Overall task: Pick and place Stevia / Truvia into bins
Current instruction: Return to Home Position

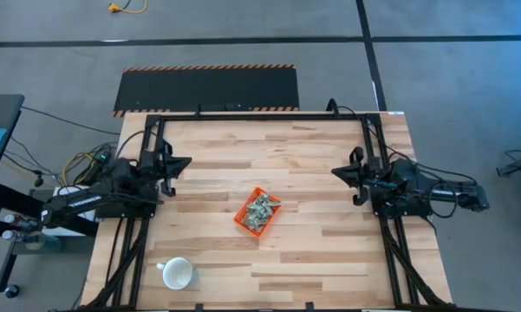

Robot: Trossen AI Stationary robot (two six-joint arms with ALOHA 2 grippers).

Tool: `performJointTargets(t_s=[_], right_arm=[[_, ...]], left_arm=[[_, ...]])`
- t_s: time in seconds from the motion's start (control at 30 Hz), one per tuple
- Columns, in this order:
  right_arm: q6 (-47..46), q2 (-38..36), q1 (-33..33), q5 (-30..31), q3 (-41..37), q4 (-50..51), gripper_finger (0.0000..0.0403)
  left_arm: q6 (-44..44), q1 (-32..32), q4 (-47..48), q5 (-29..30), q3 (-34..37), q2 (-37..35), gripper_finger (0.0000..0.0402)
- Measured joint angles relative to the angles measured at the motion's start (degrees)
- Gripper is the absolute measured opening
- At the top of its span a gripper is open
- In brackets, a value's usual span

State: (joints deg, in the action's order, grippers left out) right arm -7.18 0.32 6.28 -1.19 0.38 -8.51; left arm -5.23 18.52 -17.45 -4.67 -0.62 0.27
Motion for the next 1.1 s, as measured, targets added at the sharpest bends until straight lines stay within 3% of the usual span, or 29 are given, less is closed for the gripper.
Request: performJointTargets(t_s=[0.27, 0.47, 1.1], right_arm=[[0.1, 0.1, 0.0, 0.0, 0.1, 7.8, 0.0000], [0.1, 0.1, 0.0, -0.1, 0.1, 7.9, 0.0000], [0.1, 0.2, 0.0, -0.2, 0.2, 8.1, 0.0000]], left_arm=[[-0.1, 0.0, 15.2, 0.8, 0.0, 0.1, 0.0000], [4.0, 0.0, 15.6, 4.3, 0.0, 0.9, 0.0000], [5.0, 0.0, 16.3, 5.0, 0.0, 0.9, 0.0000]])
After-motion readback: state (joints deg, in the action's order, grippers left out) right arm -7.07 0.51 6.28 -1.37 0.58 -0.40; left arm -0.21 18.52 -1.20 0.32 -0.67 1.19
